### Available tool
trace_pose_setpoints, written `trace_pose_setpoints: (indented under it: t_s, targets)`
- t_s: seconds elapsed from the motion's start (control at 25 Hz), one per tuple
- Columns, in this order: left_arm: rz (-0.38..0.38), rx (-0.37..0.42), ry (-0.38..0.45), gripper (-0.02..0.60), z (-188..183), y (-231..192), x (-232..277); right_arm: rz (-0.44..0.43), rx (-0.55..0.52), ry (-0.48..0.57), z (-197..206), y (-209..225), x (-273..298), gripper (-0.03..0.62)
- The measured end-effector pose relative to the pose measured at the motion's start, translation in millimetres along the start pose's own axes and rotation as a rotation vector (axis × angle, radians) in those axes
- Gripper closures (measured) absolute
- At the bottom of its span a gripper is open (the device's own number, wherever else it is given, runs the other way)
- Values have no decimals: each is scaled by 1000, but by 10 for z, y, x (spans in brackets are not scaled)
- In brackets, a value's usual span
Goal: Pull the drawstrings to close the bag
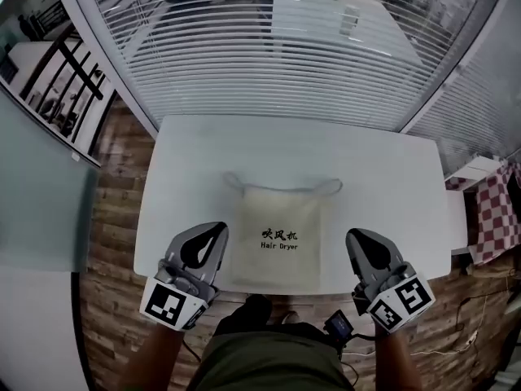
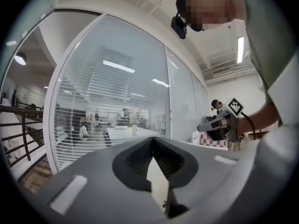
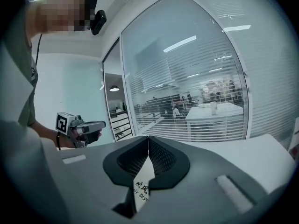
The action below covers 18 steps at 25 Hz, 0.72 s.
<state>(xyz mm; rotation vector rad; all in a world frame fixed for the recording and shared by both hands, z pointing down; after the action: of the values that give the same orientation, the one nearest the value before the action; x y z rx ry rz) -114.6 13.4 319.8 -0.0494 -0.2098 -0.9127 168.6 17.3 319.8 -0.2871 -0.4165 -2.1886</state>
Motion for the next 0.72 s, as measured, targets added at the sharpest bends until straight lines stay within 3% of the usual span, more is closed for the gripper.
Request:
trace_pose_setpoints:
  t_s: [0.2,0.36,0.56,0.72]
  targets:
    - [39,-9,-82,580,235,-380,302,35,-69,-61,68,153,377,582]
    - [56,50,-154,580,520,-688,580,66,-202,-162,238,412,641,582]
    - [99,232,-291,573,958,-1027,979,62,-431,-325,498,880,1002,571]
    - [145,394,-446,535,1344,-1192,1328,23,-716,-485,816,1285,1350,538]
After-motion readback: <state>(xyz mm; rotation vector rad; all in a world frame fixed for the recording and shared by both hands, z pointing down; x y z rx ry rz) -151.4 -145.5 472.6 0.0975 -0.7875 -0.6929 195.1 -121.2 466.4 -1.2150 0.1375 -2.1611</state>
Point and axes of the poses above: the fingertips, and each gripper's own axes: x forward along the fingers, y to its right, z out of its underside, the point moved 5 cm from there along -x, backward along the fingers, and after that the axes turned 9 degrees about -y, right-handed, at the moved point
